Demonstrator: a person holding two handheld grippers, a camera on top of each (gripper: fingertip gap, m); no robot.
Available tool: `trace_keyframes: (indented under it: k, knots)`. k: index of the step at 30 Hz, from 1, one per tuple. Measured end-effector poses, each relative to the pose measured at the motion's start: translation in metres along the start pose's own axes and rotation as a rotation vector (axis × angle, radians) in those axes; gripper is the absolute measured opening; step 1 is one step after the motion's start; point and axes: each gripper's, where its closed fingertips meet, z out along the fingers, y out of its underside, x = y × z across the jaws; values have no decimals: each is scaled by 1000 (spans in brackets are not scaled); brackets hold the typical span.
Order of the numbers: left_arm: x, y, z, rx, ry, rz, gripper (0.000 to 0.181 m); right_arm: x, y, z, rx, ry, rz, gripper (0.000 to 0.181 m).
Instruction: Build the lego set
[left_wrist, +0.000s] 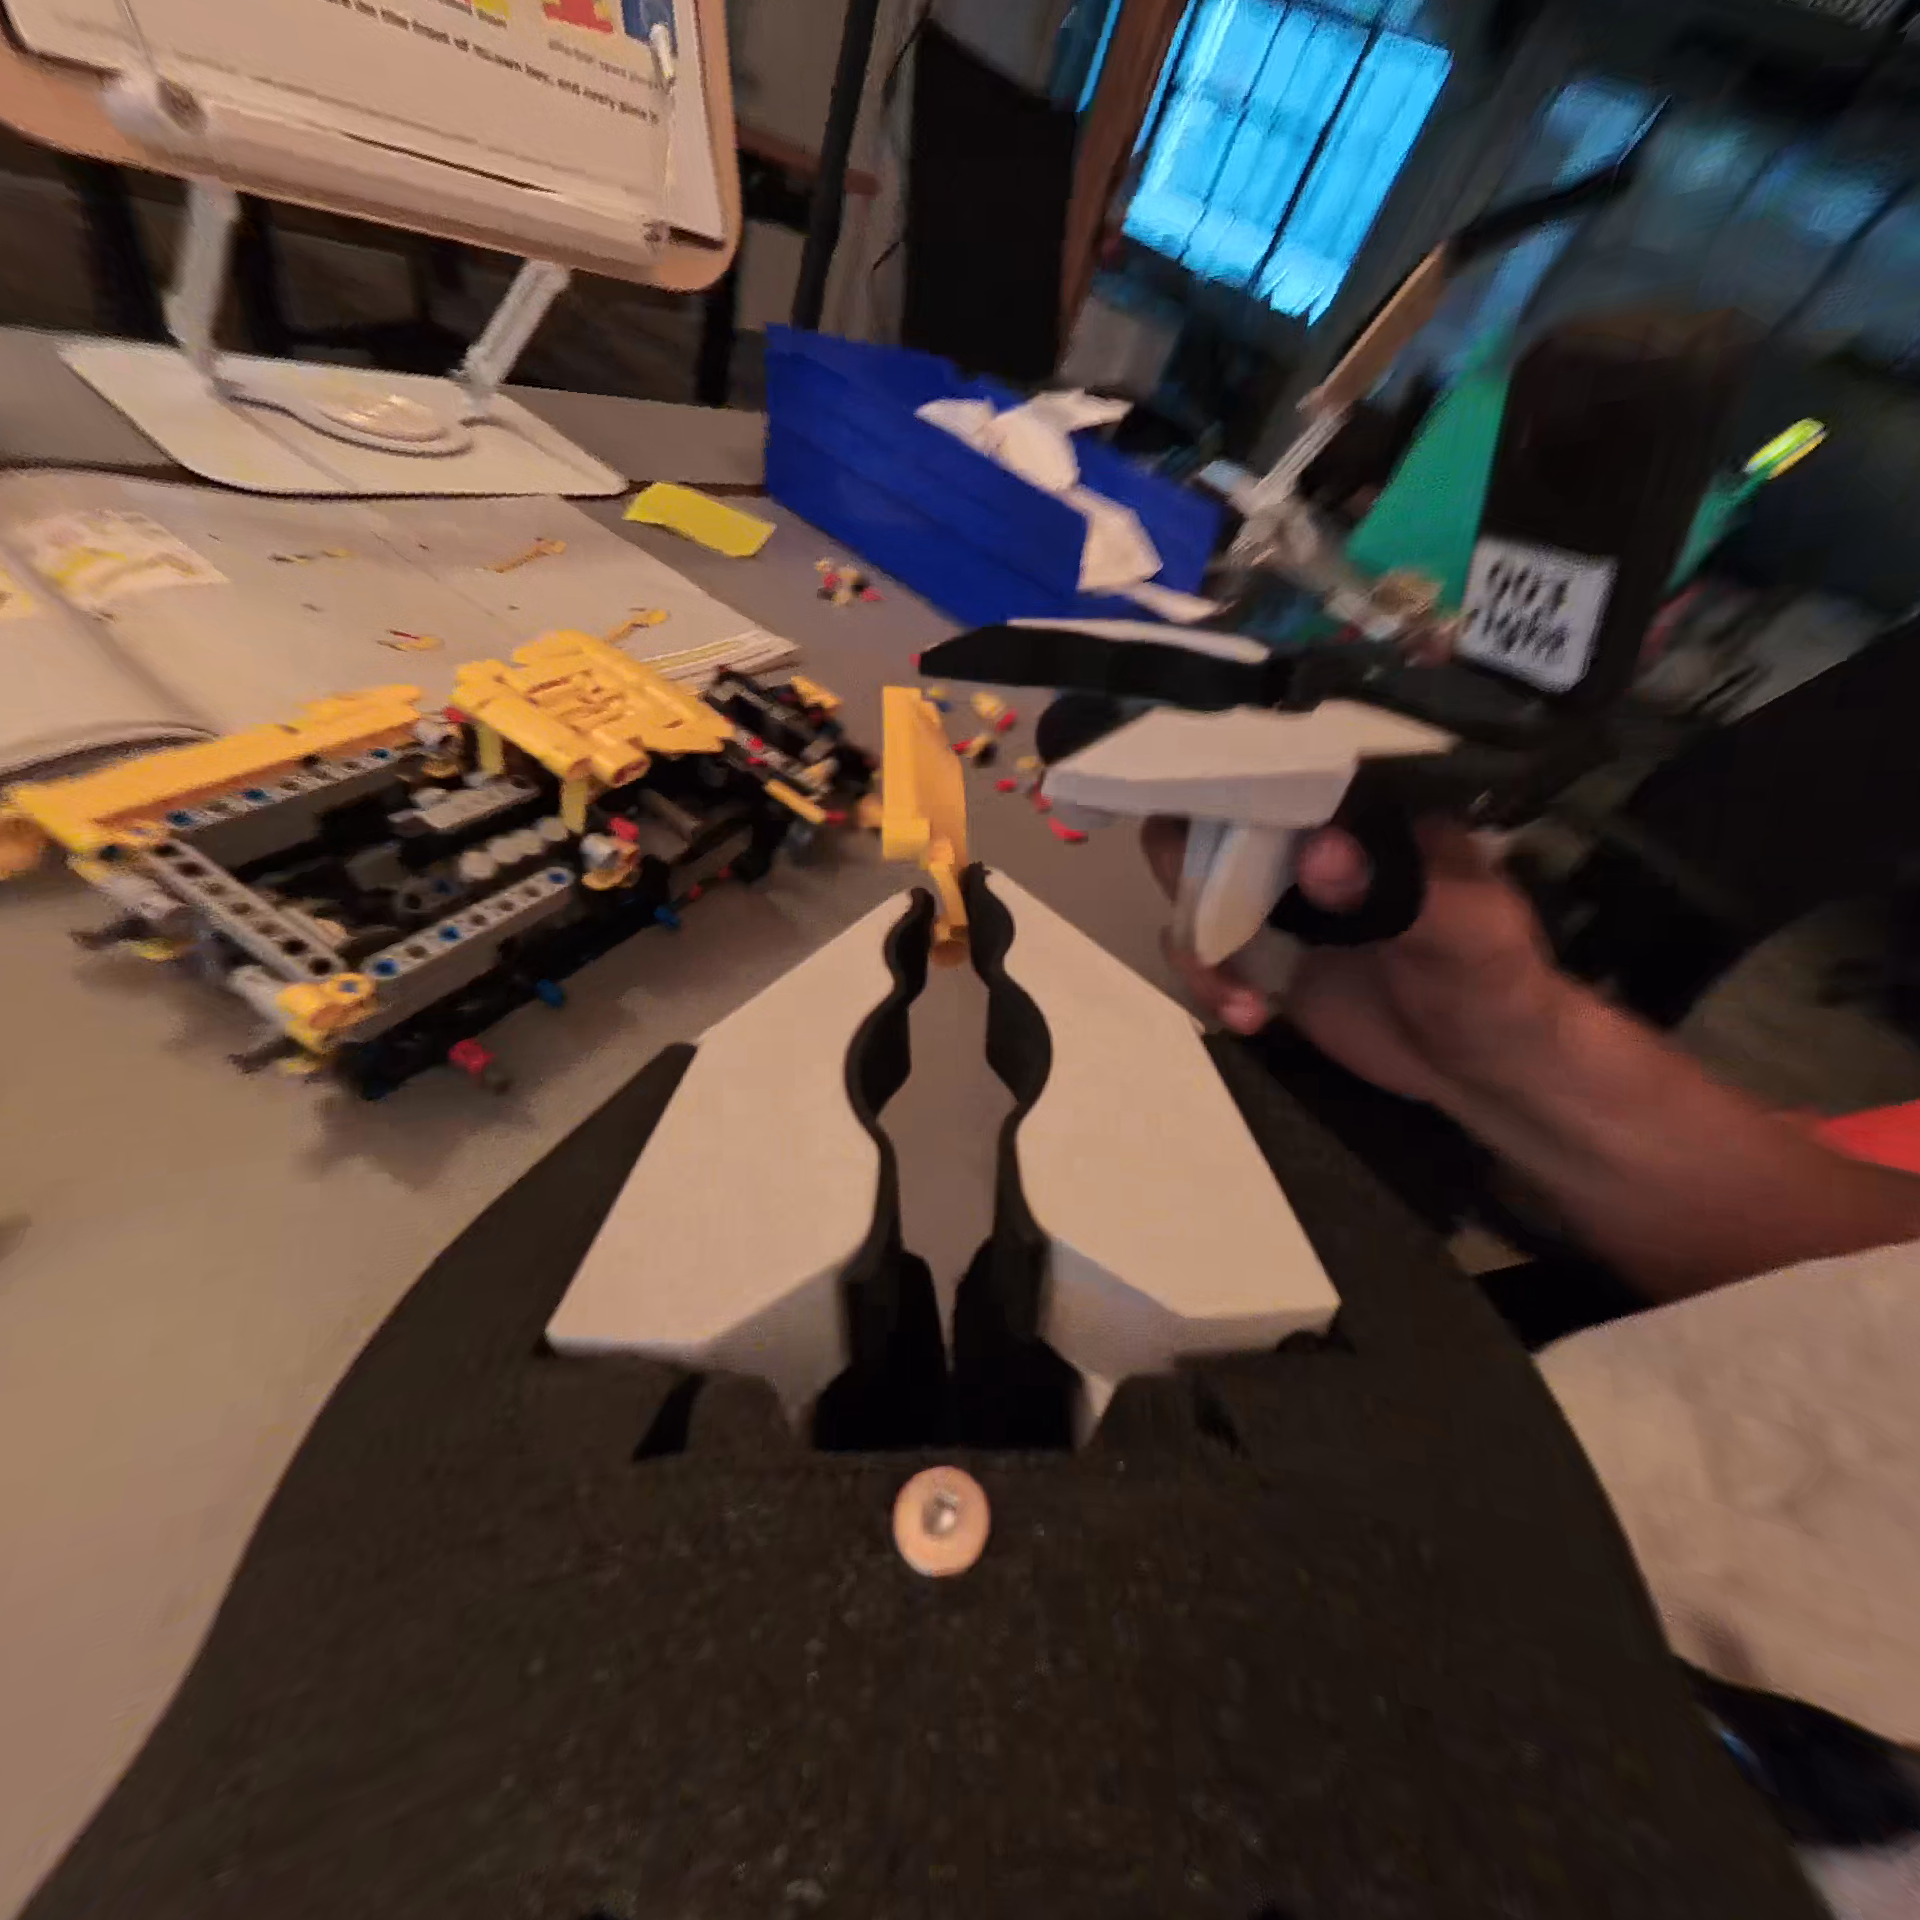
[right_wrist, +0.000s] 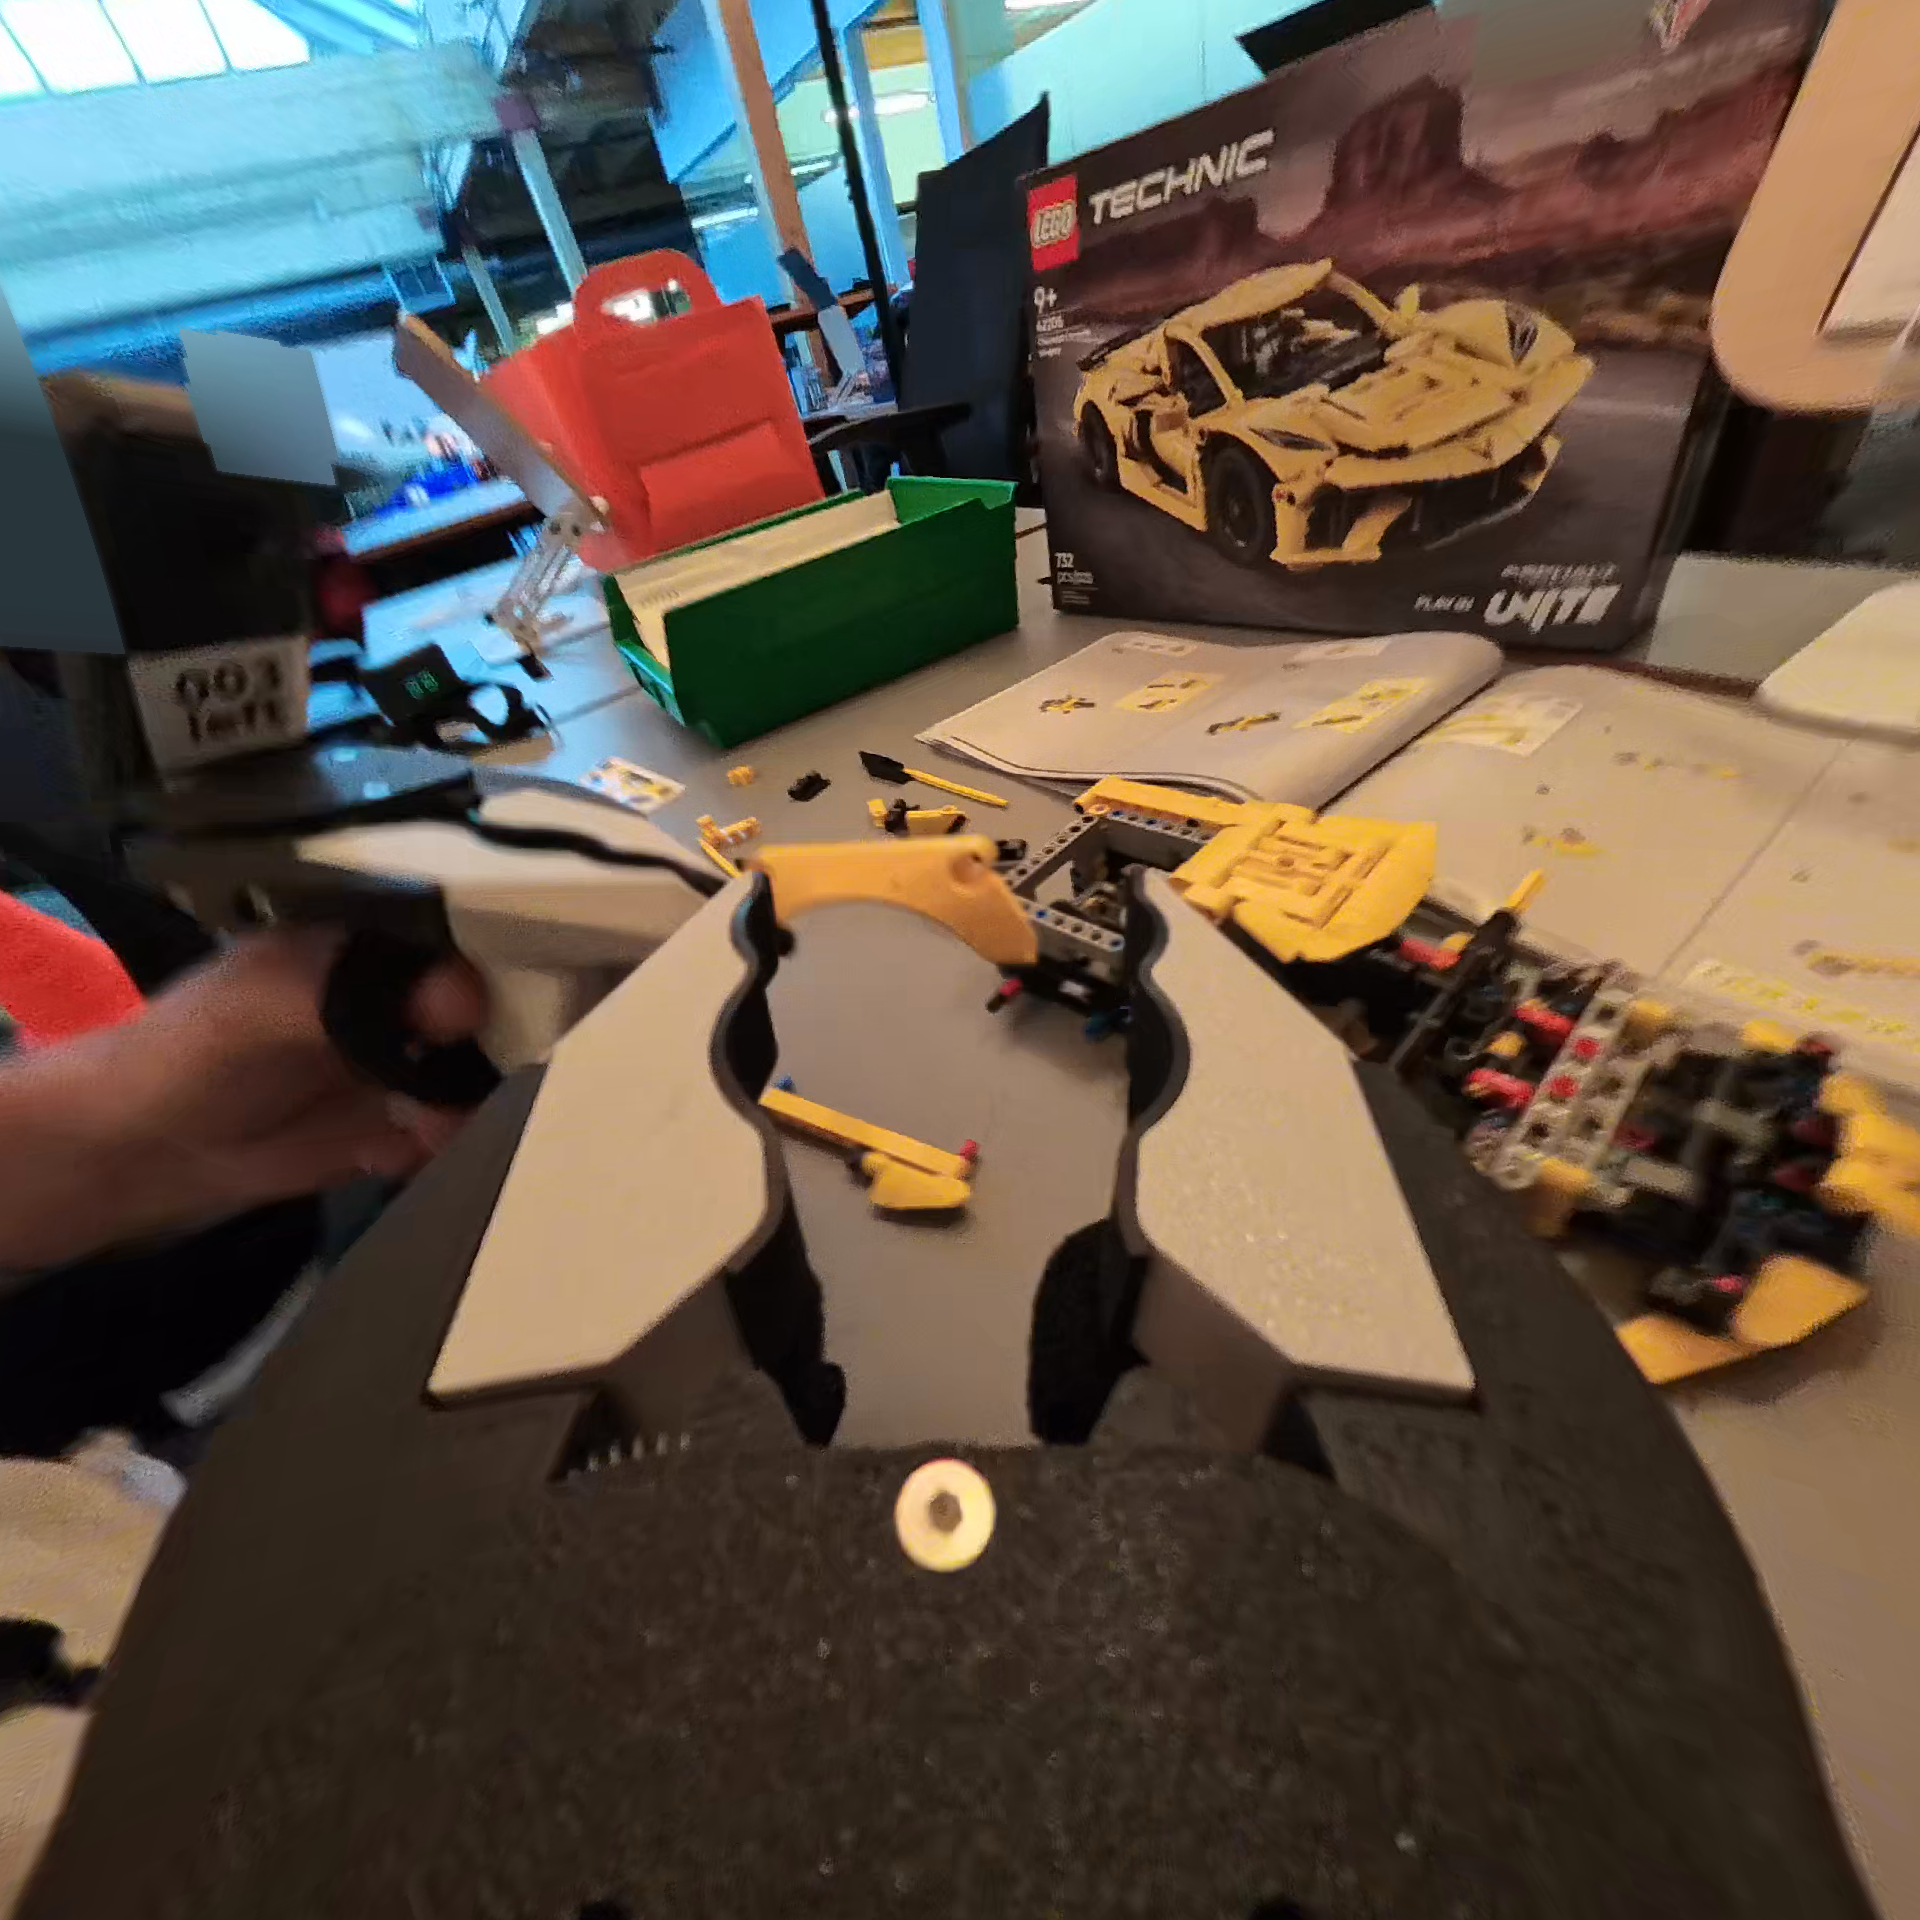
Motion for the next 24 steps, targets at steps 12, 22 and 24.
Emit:
trace_keyframes:
  k: [12,22,24]
  knots:
    - [1,32,-7,-342,102,-215,7,-5,47,11,-365,219,-998,38]
    - [2,36,-12,-399,96,-220,7,-11,54,14,-371,175,-974,12]
    - [1,38,-12,-405,89,-208,7,-10,58,16,-391,173,-1000,11]
